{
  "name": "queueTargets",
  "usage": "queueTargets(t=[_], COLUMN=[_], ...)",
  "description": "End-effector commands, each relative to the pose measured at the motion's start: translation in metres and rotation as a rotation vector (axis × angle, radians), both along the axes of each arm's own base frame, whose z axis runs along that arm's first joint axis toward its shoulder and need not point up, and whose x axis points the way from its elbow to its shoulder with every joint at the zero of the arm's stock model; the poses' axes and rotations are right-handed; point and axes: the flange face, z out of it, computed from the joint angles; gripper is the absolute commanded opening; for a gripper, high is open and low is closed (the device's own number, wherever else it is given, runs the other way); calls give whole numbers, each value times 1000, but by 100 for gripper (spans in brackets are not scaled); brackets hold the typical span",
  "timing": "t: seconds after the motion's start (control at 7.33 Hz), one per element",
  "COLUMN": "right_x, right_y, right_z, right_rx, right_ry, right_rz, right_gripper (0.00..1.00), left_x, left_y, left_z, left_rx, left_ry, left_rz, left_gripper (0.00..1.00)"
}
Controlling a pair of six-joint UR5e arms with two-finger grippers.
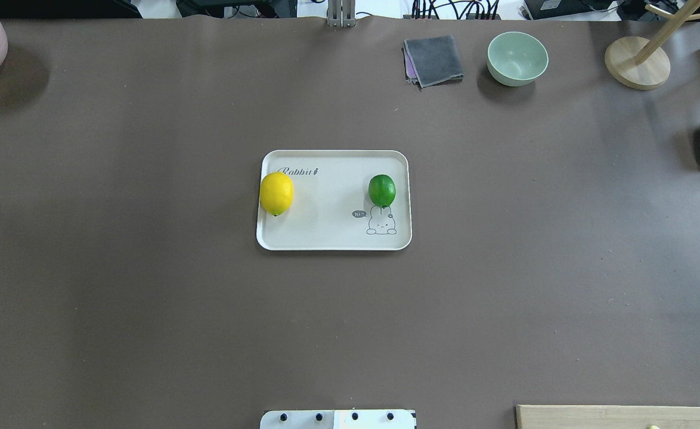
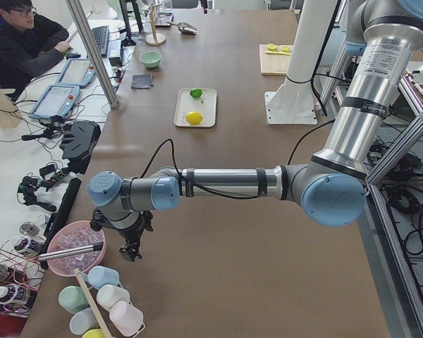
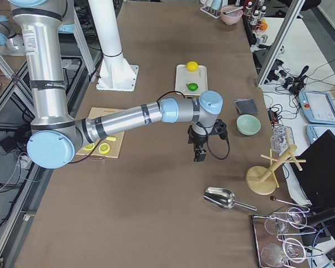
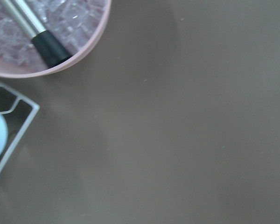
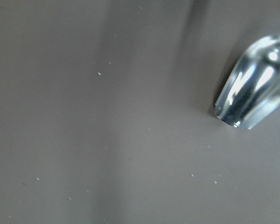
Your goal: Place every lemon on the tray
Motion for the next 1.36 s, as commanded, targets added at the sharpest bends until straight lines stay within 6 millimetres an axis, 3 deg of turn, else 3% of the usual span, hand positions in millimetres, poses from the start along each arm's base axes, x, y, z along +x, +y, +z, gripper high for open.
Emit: queueTargets(t=[0.0, 0.41, 0.68, 1.23], right_x=[45, 45, 45, 44], right_y=[30, 32, 38, 37], right_z=[70, 84, 95, 90], right_rx=[-115, -131, -155, -148], right_ry=[6, 1, 1, -6], right_rz=[56, 60, 61, 64], right_gripper=[100, 100, 100, 100], left_x=[-33, -31, -26, -24], left_y=[40, 39, 45, 37], left_z=[38, 27, 33, 13], left_rx=[-73, -93, -96, -108], left_ry=[4, 15, 16, 27], left_rz=[-66, -126, -120, -177], left_gripper=[98, 98, 98, 98])
